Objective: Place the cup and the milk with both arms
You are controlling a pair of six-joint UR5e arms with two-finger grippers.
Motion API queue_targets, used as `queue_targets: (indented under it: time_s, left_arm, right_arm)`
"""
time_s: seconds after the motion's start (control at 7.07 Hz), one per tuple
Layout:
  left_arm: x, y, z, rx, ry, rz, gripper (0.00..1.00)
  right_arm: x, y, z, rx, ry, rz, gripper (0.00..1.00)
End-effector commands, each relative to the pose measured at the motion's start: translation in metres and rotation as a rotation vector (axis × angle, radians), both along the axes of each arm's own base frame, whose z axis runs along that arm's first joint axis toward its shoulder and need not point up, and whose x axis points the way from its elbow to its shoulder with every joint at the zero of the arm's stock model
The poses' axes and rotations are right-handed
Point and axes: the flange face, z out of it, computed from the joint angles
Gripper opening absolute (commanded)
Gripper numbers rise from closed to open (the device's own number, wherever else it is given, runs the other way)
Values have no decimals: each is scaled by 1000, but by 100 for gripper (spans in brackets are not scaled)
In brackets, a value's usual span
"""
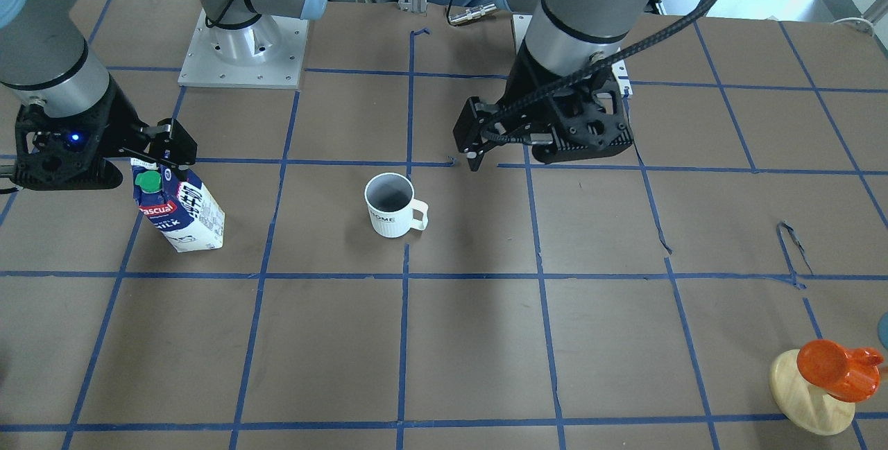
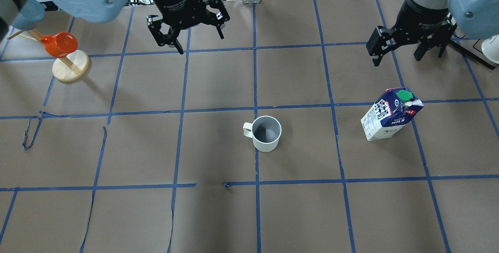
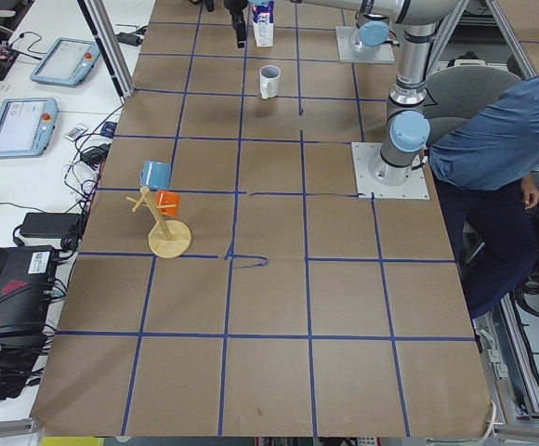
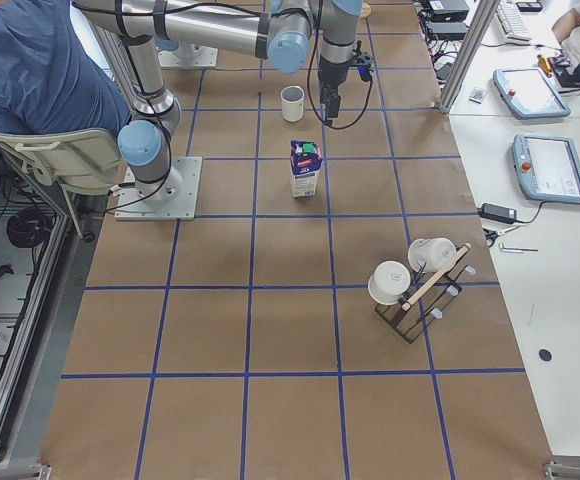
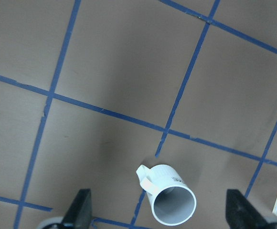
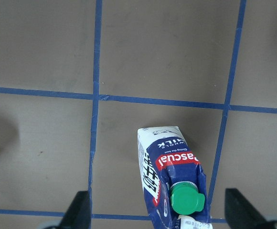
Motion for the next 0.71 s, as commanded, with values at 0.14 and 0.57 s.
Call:
queue_targets:
  time_s: [0.14,0.57]
  left_arm:
    - [45,51,5,-7,-32,-100,100]
    - [88,32,3,-131,-66,-124,100]
  right_arm:
    - [-29,4,-39,42,-14,52,100]
    - [-36,12,-66,72,-20,50,100]
